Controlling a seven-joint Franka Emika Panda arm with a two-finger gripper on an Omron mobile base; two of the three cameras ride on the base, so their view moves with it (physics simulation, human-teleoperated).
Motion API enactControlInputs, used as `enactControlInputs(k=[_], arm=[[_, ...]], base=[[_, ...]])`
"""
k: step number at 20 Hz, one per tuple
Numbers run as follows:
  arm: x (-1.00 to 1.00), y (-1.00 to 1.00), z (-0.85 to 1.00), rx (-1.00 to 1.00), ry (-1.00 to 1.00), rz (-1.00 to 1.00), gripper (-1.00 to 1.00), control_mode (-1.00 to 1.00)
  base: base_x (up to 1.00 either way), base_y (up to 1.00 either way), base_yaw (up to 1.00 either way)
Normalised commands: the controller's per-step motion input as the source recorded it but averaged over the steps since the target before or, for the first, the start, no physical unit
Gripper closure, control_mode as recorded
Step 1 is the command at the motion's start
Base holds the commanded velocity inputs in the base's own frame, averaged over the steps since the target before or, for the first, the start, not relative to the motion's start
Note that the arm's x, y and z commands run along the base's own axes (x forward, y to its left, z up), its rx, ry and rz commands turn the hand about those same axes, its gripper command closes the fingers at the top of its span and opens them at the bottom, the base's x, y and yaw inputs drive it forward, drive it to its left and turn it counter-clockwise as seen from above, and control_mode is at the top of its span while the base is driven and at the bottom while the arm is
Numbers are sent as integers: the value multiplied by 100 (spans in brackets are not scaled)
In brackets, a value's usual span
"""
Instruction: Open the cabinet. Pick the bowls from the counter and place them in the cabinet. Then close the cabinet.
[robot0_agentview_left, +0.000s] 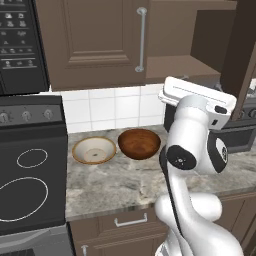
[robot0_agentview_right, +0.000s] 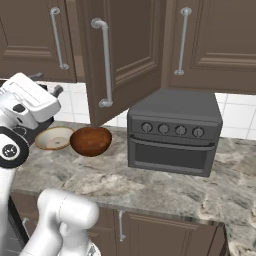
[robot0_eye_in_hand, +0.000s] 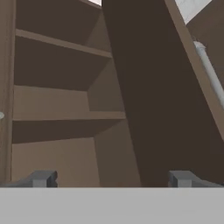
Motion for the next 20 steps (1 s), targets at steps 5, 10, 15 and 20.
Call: enactControlInputs(k=[5,10,15,20], arm=[[4,-24,-3,1,0,-9,-100,-100],[7,-26,-2,0,0,-14,-100,-100],[2,-26,0,1,0,-14,-100,-100],[1,-29,0,1,0,-14,-100,-100]], base=[[0,0,0],[0,0,0],[0,0,0],[0,0,0]])
